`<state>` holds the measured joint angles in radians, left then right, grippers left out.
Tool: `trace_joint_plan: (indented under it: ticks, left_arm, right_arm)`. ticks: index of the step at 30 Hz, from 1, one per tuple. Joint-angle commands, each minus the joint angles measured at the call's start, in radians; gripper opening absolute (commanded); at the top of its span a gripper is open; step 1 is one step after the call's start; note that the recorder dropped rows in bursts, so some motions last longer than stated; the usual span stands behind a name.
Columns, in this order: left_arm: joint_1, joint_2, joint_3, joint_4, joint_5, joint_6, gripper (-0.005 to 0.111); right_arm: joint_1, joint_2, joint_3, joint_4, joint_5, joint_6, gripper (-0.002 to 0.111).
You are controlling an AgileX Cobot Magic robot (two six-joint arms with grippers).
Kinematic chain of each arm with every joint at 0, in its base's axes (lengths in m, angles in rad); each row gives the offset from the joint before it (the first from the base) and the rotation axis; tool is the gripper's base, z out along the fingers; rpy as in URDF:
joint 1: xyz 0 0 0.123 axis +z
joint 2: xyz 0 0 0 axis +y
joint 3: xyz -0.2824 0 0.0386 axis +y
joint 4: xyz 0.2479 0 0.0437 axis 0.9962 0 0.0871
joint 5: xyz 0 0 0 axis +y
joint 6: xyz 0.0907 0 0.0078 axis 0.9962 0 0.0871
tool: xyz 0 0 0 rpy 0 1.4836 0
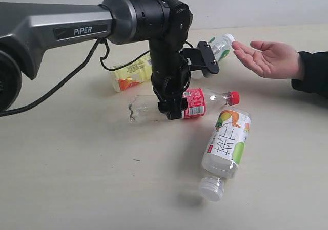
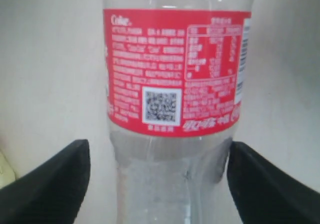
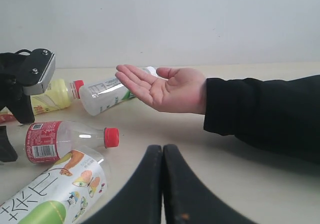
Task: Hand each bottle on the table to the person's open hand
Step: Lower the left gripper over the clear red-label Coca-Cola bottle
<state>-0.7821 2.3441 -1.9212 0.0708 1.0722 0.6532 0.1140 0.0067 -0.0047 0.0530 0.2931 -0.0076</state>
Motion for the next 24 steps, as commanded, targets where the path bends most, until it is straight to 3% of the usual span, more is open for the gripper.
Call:
trace_joint_plan:
  ticks: [1, 8, 21, 24]
  left_arm:
    - [0.004, 0.019, -0.002, 0.004, -0.011, -0.002, 0.073]
    - [0.004, 0.045, -0.002, 0.004, -0.011, -0.002, 0.068]
    - [0.004, 0.045, -0.002, 0.004, -0.001, -0.012, 0.0]
    - [0.004, 0.043, -0.002, 0.013, 0.002, -0.035, 0.0]
  right_arm:
    - [-0.005, -0.007, 0.005, -0.001, -0.01, 0.002, 0.0]
    - [-0.005, -0.007, 0.005, -0.003, -0.009, 0.002, 0.0]
    - [-0.005, -0.007, 0.005, -0.003, -0.009, 0.002, 0.0]
    - [-0.005, -0.007, 0.005, -0.003, -0.009, 0.002, 0.0]
